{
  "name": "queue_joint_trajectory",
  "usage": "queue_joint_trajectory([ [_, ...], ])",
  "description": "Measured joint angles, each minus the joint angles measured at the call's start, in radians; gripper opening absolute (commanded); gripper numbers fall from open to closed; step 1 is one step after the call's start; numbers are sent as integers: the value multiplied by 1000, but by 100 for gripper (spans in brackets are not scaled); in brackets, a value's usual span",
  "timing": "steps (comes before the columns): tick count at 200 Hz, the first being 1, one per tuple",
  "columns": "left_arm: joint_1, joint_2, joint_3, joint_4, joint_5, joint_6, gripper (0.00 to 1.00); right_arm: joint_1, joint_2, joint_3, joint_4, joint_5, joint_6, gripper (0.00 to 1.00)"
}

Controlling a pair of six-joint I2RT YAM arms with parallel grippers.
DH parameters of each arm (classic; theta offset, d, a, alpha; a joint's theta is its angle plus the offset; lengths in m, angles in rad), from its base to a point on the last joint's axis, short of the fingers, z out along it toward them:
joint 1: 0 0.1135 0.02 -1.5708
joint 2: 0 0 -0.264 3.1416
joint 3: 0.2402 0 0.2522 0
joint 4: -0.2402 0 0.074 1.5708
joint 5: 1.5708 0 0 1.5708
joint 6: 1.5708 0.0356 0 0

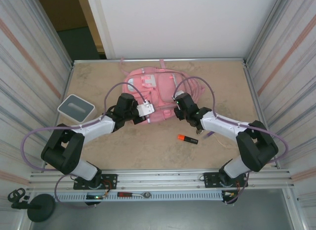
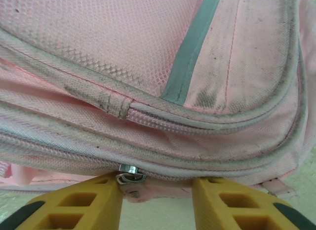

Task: Pack the student bag

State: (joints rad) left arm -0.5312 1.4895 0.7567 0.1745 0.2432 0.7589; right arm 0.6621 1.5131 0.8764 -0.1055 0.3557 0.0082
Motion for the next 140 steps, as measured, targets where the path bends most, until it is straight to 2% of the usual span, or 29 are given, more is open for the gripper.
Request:
queue_joint_trajectory([
  [30,0,0,0,0,0,0,0,19,20,6,-2,50,-8,42],
  [70,0,0,0,0,0,0,0,26,18,-4,8,98,11,40],
  [105,0,0,0,0,0,0,0,26,14,-17,15,105,22,31],
  [140,0,0,0,0,0,0,0,26,8,-24,23,116,33,13],
])
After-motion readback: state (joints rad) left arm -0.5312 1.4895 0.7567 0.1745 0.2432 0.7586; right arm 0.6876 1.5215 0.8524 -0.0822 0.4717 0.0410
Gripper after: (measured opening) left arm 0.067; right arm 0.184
